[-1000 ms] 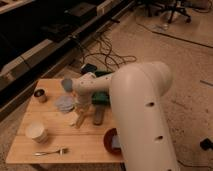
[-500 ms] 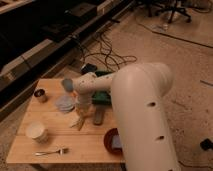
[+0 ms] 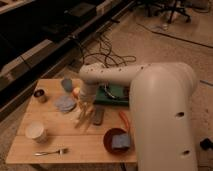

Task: Place banana in paper cup

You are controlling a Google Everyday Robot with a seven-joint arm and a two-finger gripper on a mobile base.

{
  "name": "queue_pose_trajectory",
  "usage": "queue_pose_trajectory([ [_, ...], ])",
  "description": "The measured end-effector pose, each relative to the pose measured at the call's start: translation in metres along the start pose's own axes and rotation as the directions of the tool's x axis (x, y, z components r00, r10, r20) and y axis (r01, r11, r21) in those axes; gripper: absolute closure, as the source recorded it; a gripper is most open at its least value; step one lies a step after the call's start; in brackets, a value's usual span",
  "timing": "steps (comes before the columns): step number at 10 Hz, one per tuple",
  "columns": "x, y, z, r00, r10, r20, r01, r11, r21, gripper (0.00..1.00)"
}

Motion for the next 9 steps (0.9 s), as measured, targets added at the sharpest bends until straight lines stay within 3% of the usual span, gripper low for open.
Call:
queue_pose_trajectory([
  [2, 0.0032, 0.0067, -0.0167, 0.999, -0.031, -0.020, 0.031, 0.999, -0.012, 1.00],
  [9, 0.0039, 0.0077, -0.0166, 0.999, -0.033, -0.022, 0.033, 0.999, -0.013, 1.00],
])
